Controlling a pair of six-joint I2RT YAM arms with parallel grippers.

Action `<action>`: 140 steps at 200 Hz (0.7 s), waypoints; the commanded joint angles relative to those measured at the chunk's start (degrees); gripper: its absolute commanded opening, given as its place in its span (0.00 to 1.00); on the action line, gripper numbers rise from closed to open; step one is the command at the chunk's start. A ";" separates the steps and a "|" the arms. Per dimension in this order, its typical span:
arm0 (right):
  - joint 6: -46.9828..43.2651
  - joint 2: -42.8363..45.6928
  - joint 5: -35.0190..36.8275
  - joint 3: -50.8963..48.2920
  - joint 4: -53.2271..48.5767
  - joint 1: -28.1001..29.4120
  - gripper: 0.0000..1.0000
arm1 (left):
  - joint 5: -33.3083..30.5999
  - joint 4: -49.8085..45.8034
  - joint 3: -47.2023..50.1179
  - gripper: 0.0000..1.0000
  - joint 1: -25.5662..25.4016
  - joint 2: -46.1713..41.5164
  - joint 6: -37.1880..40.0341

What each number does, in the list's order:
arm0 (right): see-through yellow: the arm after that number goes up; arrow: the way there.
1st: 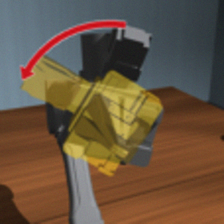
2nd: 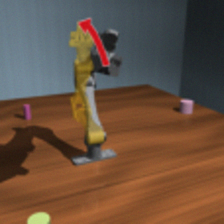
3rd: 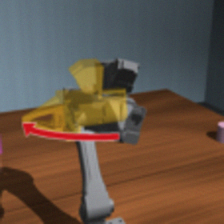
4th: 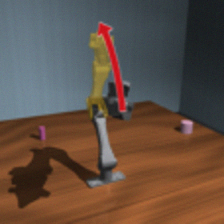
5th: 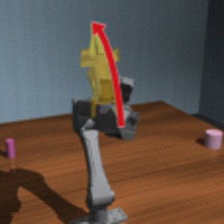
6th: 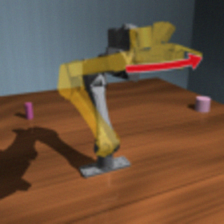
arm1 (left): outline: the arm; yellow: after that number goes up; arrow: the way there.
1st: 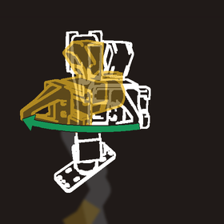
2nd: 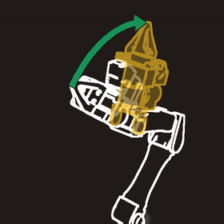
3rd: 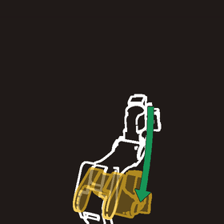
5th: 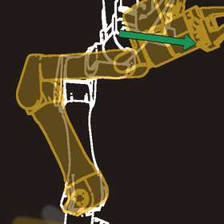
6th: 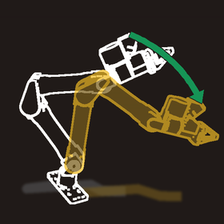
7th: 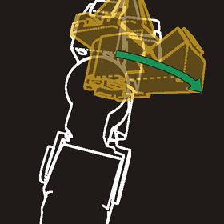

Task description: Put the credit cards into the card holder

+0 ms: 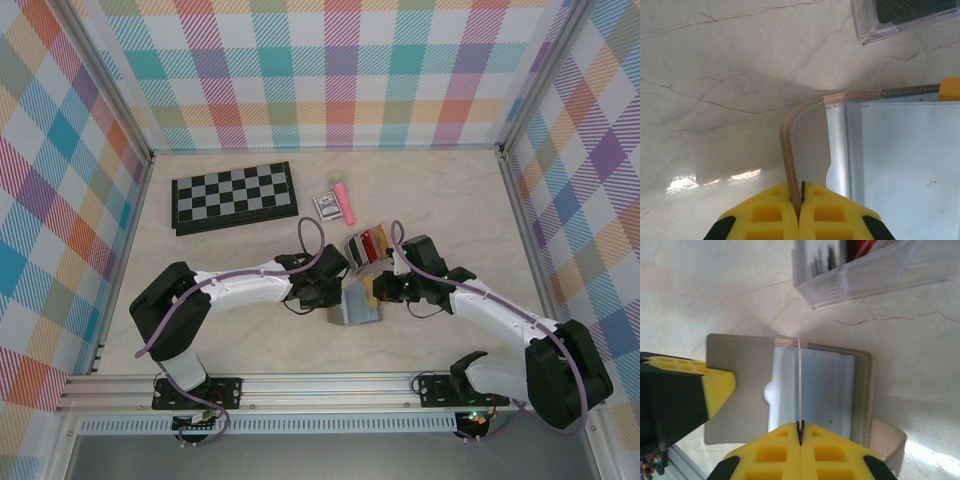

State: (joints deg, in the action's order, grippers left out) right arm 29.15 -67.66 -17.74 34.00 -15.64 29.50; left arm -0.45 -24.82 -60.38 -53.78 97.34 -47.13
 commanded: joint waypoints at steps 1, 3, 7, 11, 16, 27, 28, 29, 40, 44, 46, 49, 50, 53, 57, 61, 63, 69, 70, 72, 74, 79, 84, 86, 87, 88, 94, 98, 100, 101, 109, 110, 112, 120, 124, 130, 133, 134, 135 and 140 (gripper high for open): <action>1.43 0.19 -2.11 2.71 -0.09 1.04 0.03 | 0.53 0.72 0.96 0.00 0.44 0.73 -0.51; 1.37 0.03 -2.19 2.80 -0.09 1.12 0.03 | 0.49 0.73 0.94 0.00 0.43 0.68 -0.53; 1.56 -0.36 -2.21 2.97 -0.28 1.28 0.03 | 0.62 0.82 1.03 0.00 0.43 0.65 -0.51; 1.69 -0.78 -2.34 3.13 -0.17 1.51 0.03 | 0.60 0.93 1.10 0.00 0.43 0.57 -0.57; 1.90 -1.25 -2.61 3.38 -0.03 1.74 0.03 | 0.62 1.12 1.21 0.00 0.43 0.53 -0.63; 2.65 -2.38 -3.41 3.36 1.22 2.61 0.03 | 0.46 1.28 1.40 0.00 0.43 0.32 -0.72; 2.79 -2.47 -3.43 3.36 1.31 2.69 0.03 | 0.45 1.36 1.44 0.00 0.43 0.27 -0.75; 2.86 -2.61 -3.48 3.36 1.44 2.77 0.03 | 0.45 1.40 1.47 0.00 0.43 0.24 -0.71; 4.36 -3.86 -2.83 3.29 2.34 3.60 0.03 | 0.17 1.79 1.72 0.00 0.43 -0.20 -0.86; 4.81 -4.62 -2.66 3.25 2.80 3.87 0.03 | -0.02 1.77 1.88 0.00 0.43 -0.43 -1.01; 4.96 -4.90 -2.66 3.24 3.02 4.03 0.03 | -0.13 1.76 1.96 0.00 0.43 -0.60 -1.06; 5.08 -5.37 -2.65 3.12 3.31 4.26 0.03 | -0.31 1.83 2.08 0.00 0.43 -0.72 -1.08; 5.08 -5.37 -2.65 3.12 3.31 4.26 0.03 | -0.41 1.86 2.09 0.00 0.43 -0.78 -1.17; 5.16 -5.73 -2.54 3.10 3.53 4.45 0.03 | -0.64 1.87 2.23 0.00 0.43 -1.05 -1.14; 5.36 -6.21 -2.15 3.07 3.71 4.85 0.03 | -0.89 1.82 2.38 0.01 0.43 -1.34 -1.28; 5.63 -6.63 -1.60 3.08 3.79 5.09 0.03 | -1.24 1.79 2.56 0.02 0.43 -1.59 -1.34; 5.92 -6.92 -1.27 2.95 3.88 5.31 0.03 | -1.34 1.79 2.66 0.03 0.43 -1.79 -1.37; 6.42 -7.25 -0.76 2.78 4.17 5.48 0.03 | -1.84 1.62 2.88 0.07 0.44 -2.29 -1.49; 6.52 -7.32 -0.65 2.76 4.24 5.48 0.03 | -1.93 1.62 2.94 0.07 0.43 -2.35 -1.53; 6.75 -7.45 -0.46 2.63 4.37 5.55 0.02 | -2.14 1.55 3.02 0.08 0.43 -2.51 -1.48; 7.04 -7.67 -0.20 2.46 4.47 5.57 0.02 | -2.29 1.42 3.15 0.09 0.43 -2.68 -1.60; 7.42 -7.91 0.16 2.24 4.69 5.55 0.02 | -2.66 1.16 3.39 0.10 0.43 -3.07 -1.73; 7.76 -7.98 0.62 1.87 5.14 5.57 0.02 | -3.17 0.82 3.63 0.12 0.51 -3.51 -1.86; 7.83 -8.05 0.71 1.73 5.39 5.57 0.02 | -3.38 0.65 3.68 0.14 0.52 -3.70 -1.92; 7.89 -8.08 0.74 1.66 5.50 5.57 0.02 | -3.44 0.60 3.73 0.15 0.47 -3.81 -1.96; 7.92 -8.09 0.76 1.54 5.56 5.57 0.02 | -3.52 0.49 3.80 0.15 0.41 -3.90 -1.98; 8.21 -8.25 0.73 1.05 6.31 5.57 0.02 | -3.97 0.44 4.34 0.17 0.48 -4.44 -2.15; 8.31 -8.45 0.51 0.78 6.76 5.52 0.02 | -4.07 0.52 4.71 0.18 0.50 -4.86 -2.20; 8.41 -8.52 0.38 0.67 7.00 5.56 0.02 | -4.15 0.51 4.87 0.19 0.43 -5.05 -2.24; 8.44 -8.58 0.27 0.61 7.10 5.52 0.02 | -4.18 0.53 4.98 0.19 0.47 -5.14 -2.30; 8.84 -9.09 -0.46 0.31 7.76 5.53 0.02 | -4.55 0.51 5.50 0.22 0.52 -5.85 -2.49; 8.87 -9.13 -0.59 0.25 7.87 5.55 0.02 | -4.56 0.49 5.60 0.22 0.52 -5.94 -2.51; 9.01 -9.26 -0.80 0.21 8.03 5.57 0.03 | -4.67 0.52 5.73 0.24 0.52 -6.11 -2.63; 9.26 -9.79 -1.52 -0.04 8.74 5.57 0.02 | -5.06 0.39 6.12 0.31 0.52 -6.70 -2.99; 9.54 -10.08 -1.72 -0.16 9.09 5.63 0.02 | -5.33 0.22 6.27 0.34 0.52 -6.95 -3.17; 9.73 -10.42 -1.78 -0.33 9.34 5.66 0.02 | -5.74 0.00 6.41 0.38 0.52 -7.43 -3.40; 9.84 -10.59 -1.71 -0.27 9.39 5.66 0.02 | -6.06 -0.25 6.52 0.39 0.52 -7.63 -3.54; 9.86 -10.67 -1.70 -0.35 9.39 5.66 0.02 | -6.19 -0.28 6.56 0.40 0.52 -7.70 -3.65; 9.87 -10.70 -1.65 -0.39 9.31 5.66 0.03 | -6.25 -0.39 6.62 0.41 0.52 -7.74 -3.70; 9.93 -10.95 -1.40 -0.40 9.16 5.67 0.03 | -6.85 -0.80 6.76 0.45 0.52 -8.21 -4.01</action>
State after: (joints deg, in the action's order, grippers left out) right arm 37.21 -77.30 -18.31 34.57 -8.97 34.89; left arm -3.97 -23.00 -54.74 -53.78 91.96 -49.78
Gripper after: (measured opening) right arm 0.051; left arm 0.380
